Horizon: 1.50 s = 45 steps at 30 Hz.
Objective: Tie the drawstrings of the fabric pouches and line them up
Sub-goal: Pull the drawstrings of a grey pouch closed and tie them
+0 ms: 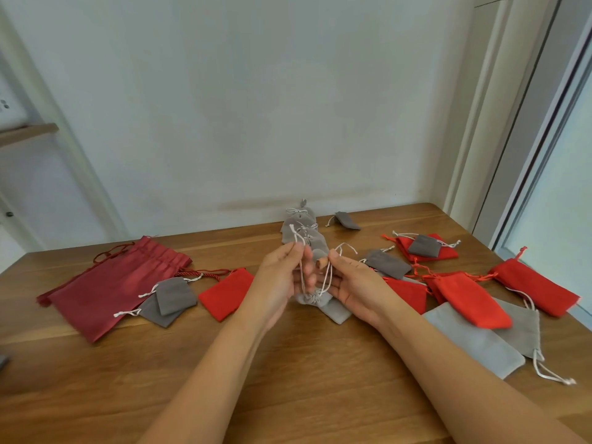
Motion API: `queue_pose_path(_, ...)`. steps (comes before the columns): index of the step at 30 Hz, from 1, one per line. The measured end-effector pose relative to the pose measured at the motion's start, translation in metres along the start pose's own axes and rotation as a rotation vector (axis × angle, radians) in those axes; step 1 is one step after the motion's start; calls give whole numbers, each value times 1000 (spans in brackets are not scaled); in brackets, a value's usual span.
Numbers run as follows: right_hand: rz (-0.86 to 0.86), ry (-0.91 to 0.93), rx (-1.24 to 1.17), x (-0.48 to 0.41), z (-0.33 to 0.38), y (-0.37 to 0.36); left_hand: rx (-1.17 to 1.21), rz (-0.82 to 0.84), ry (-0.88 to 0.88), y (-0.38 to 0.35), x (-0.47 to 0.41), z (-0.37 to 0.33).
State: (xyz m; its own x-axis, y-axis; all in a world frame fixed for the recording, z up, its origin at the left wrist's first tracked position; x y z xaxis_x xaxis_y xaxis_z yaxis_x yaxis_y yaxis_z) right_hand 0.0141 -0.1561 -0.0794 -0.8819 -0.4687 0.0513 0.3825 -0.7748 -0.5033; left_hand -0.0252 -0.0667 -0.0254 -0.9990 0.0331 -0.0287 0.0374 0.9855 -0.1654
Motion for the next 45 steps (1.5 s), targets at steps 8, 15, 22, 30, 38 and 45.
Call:
queue_pose_path(8,108,95,66,7,8,-14,-377,-179,139,28,-5,27)
queue_pose_path(15,124,119,157,8,7,-21,-557,99,130,-4,0,23)
queue_pose_path(22,98,96,208,8,5,-18,-684,191,47,-9,0,26)
queue_pose_path(30,155,69,211,7,3,-19,-434,89,188,11,0,23)
queue_pose_path(38,97,77,236,8,6,-16,-531,159,185,3,2,27)
queue_pose_path(45,79,67,208,8,6,-14,-556,169,151,-3,4,21)
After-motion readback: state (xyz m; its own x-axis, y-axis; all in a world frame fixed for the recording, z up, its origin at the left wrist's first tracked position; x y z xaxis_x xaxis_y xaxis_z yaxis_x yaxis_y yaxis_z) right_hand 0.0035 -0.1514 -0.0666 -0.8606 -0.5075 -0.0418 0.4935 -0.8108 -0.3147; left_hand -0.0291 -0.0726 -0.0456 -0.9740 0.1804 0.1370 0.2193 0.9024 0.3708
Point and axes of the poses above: each hand's wrist, its own x-axis away from the middle knuckle, its own y-axis out of the back of the hand, z = x × y, the point moved 10 cm from there along -x, towards the middle knuckle
